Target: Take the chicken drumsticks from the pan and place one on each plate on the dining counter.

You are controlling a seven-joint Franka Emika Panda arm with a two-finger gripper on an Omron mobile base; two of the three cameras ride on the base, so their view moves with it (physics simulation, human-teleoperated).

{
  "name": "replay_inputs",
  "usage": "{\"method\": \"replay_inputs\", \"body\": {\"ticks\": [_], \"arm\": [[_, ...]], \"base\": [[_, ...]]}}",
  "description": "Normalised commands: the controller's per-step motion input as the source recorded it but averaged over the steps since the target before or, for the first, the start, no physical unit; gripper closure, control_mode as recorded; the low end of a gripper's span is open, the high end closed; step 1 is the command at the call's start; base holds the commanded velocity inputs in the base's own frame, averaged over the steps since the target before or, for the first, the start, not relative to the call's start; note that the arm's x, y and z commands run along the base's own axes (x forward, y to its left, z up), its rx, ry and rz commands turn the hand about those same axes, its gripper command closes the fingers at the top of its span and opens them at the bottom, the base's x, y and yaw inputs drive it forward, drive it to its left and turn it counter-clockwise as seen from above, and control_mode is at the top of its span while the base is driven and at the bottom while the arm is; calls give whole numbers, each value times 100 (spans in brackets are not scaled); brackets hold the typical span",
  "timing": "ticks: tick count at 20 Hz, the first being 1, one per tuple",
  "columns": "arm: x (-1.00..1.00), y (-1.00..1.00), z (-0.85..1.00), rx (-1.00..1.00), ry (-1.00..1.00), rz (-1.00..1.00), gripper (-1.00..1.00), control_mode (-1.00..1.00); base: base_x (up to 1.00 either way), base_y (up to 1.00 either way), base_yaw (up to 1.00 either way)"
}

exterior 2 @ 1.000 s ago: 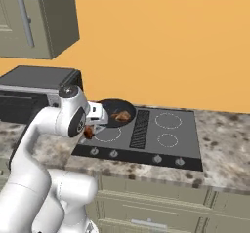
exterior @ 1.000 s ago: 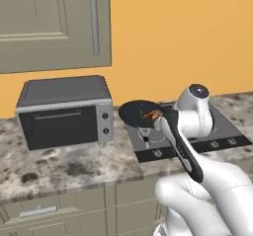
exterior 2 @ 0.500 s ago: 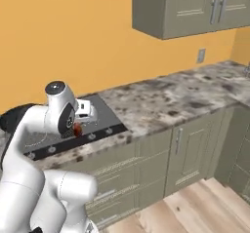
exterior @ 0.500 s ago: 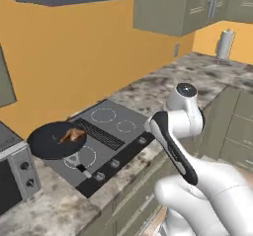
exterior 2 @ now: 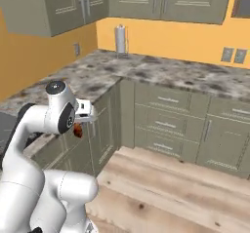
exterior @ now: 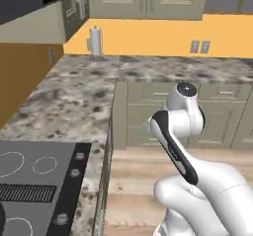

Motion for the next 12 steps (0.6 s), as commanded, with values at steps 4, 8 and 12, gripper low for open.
{"method": "replay_inputs", "body": {"ticks": [4,8,12], "arm": [[0,0,0,0,0,0,100,100],[0,0,0,0,0,0,100,100],[0,0,0,0,0,0,100,100]], "base": [[0,7,-100],[0,6,-100],[0,5,-100]]}}
